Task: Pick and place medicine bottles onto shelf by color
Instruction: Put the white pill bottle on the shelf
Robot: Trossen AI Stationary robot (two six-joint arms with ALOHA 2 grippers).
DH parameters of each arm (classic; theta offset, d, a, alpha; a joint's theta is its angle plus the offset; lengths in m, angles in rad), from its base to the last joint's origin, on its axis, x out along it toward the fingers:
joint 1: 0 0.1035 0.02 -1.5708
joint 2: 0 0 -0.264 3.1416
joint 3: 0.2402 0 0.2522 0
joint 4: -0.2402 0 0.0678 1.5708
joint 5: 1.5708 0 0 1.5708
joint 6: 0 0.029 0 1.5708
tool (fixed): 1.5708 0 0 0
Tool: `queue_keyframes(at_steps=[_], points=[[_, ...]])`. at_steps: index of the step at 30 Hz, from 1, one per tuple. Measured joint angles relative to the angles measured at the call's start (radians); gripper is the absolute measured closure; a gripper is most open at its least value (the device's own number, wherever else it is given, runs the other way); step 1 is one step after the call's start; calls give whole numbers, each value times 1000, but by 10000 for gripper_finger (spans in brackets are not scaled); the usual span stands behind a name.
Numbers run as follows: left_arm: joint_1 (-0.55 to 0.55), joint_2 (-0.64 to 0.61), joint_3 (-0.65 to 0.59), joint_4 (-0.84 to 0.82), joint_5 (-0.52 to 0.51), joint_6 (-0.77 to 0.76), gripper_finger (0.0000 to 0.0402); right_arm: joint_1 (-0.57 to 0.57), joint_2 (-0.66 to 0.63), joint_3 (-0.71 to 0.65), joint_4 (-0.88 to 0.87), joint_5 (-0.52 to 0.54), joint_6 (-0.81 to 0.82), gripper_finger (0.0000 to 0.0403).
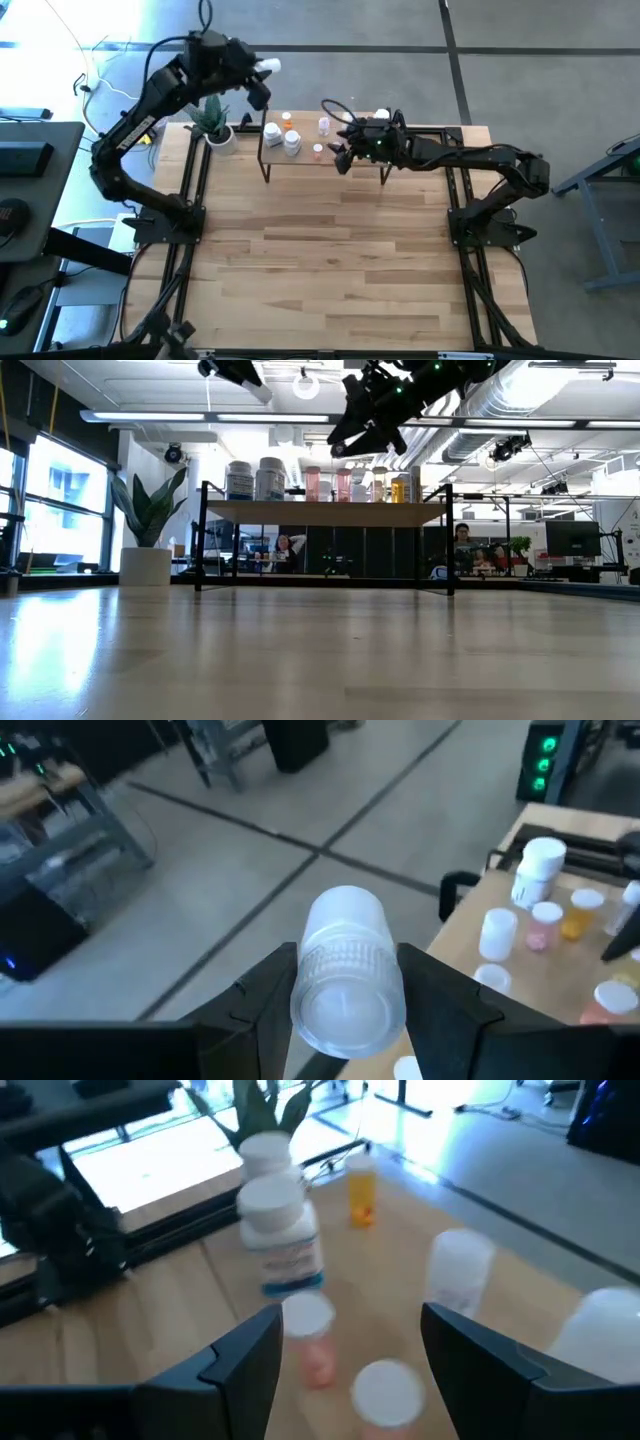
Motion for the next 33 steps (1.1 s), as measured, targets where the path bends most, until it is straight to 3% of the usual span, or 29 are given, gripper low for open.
queue_keyframes(at_steps=[10,21,28,33], points=[[3,188,166,-198,60,-64,252,-56,-89,0,-1,2,-81,174],[-1,353,340,-361,134,-149,252,-62,-95,0,-55,43,-115,174],[-7,432,361,-377,240,-291,252,-62,-95,0,-79,89,-115,174],[-15,484,361,-397,248,-354,252,-62,-95,0,-80,89,-115,174]])
